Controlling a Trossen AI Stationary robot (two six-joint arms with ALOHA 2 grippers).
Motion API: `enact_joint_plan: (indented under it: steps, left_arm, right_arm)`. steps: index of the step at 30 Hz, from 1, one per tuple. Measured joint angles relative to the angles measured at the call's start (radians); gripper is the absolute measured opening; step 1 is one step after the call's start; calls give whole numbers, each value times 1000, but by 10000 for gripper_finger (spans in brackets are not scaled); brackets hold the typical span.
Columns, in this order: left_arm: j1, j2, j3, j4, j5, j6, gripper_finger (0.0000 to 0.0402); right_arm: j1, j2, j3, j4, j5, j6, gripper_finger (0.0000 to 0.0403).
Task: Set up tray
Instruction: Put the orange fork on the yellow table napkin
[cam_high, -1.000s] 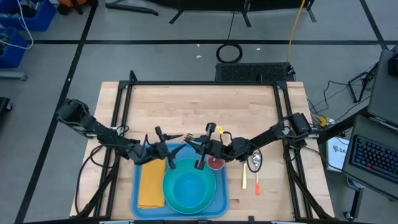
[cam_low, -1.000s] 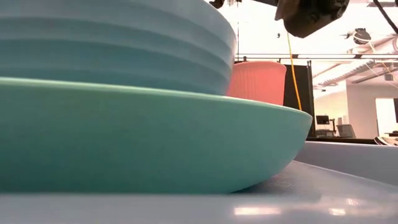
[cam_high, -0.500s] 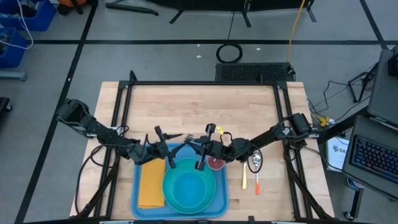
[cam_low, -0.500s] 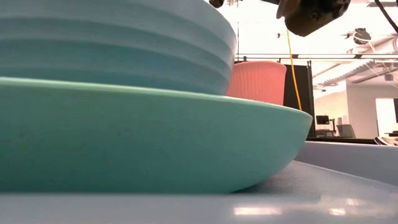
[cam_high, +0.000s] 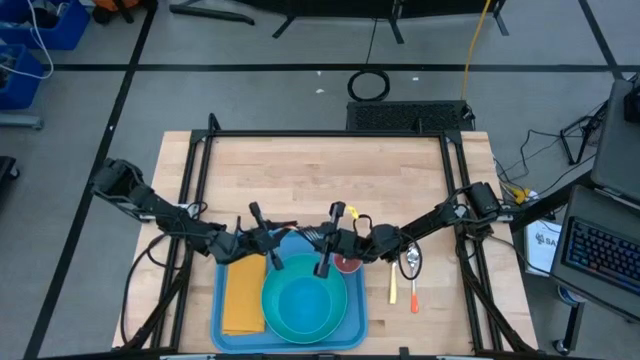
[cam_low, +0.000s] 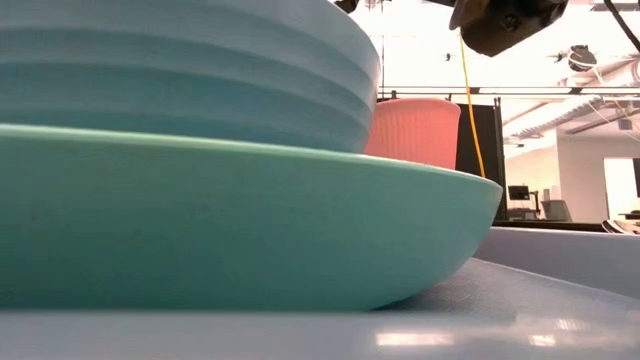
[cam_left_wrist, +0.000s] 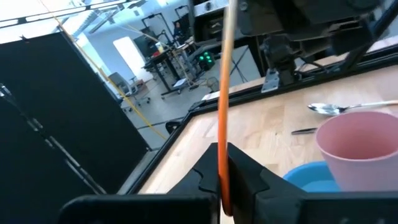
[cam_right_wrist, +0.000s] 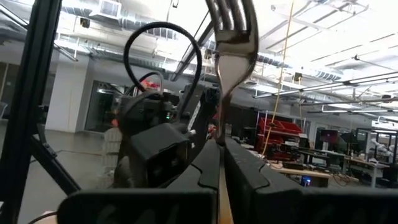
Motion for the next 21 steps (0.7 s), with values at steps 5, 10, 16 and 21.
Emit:
enact_joint_plan:
  steps: [5, 10, 16, 21]
  left_arm:
    - [2, 0, 0, -3, 79, -16, 7]
    - [1, 0, 0, -11, 111, -45, 5]
    - [1, -13, 0, -22, 152, -52, 3]
    - [0, -38, 0, -38, 198, -70, 1]
  right_arm:
    - [1, 0, 0, -9, -14, 1, 1]
    - [10, 0, 0, -15, -11, -18, 1]
    - [22, -1, 0, -26, -12, -39, 21]
    - [31, -1, 0, -32, 3, -77, 56]
